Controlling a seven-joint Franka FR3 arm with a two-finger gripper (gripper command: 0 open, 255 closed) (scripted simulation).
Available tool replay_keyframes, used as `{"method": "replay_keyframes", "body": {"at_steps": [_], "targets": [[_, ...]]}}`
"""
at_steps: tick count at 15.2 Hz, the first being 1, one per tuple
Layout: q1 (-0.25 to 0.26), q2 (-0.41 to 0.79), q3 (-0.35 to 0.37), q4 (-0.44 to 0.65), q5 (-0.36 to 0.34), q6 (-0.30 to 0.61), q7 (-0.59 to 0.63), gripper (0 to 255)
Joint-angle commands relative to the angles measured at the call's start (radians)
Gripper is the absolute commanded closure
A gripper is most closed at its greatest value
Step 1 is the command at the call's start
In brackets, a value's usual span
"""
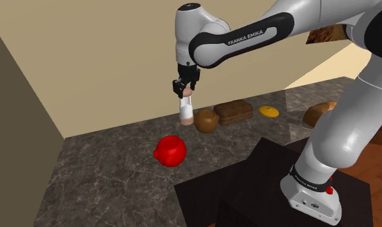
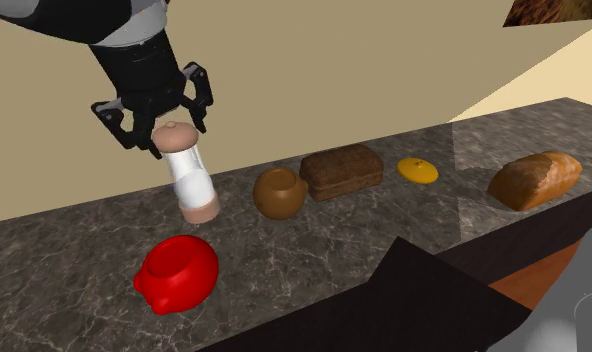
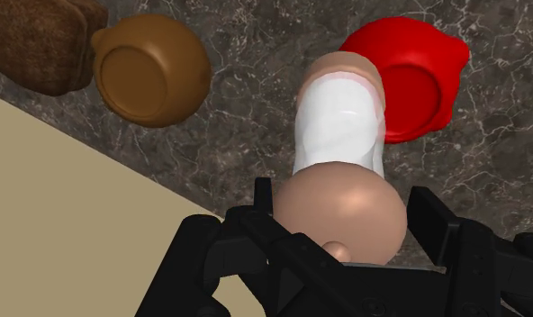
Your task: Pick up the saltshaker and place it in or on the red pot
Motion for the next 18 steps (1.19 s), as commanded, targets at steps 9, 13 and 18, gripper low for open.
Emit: {"method": "replay_keyframes", "body": {"at_steps": [9,13,18], "targets": [[0.063,0.202,0.073,0.254,-0.074,-0.097,0.142,255],[0.062,0.209,0.072,0.209,-0.082,-0.047,0.157,255],[0.061,0.222,0.07,0.159,-0.096,0.014,0.177,255]]}}
